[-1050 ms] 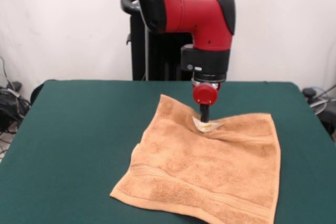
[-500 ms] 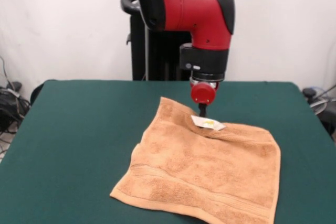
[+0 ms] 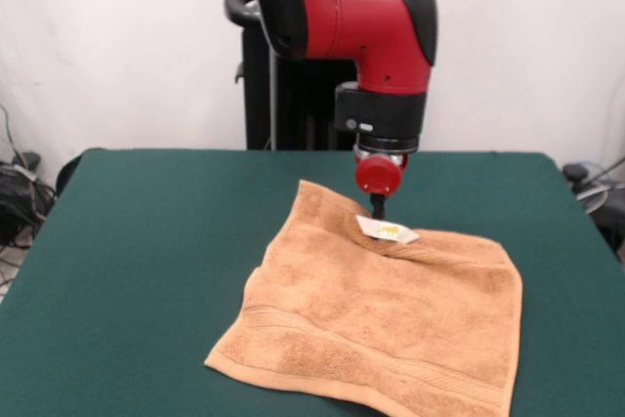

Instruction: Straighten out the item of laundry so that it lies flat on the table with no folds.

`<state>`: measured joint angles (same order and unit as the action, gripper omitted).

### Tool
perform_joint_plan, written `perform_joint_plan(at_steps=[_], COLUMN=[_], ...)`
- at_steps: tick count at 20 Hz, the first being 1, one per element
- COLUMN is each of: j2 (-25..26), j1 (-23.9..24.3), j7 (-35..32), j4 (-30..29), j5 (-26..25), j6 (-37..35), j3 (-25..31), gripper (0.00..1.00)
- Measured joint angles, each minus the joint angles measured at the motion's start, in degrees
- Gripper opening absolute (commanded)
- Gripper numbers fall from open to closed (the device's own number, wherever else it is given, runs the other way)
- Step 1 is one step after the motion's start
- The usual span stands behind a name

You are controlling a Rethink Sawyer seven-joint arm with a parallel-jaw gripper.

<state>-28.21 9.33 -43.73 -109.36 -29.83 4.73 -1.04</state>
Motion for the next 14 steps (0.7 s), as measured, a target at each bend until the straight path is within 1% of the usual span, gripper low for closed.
perform_joint_plan(at_steps=[5, 11, 12, 14], j2=[0.0, 0.8, 1.4, 1.9], j1=[1.1, 5.2, 7.0, 8.8], j7=[0.0, 0.0, 0.0, 0.0], j4=[0.0, 0.1, 0.2, 0.2], j5=[0.0, -0.1, -0.5, -1.1], j6=[0.0, 0.0, 0.0, 0.1], j3=[0.5, 2.4, 3.4, 4.7], gripper=[0.00, 0.00, 0.00, 0.00])
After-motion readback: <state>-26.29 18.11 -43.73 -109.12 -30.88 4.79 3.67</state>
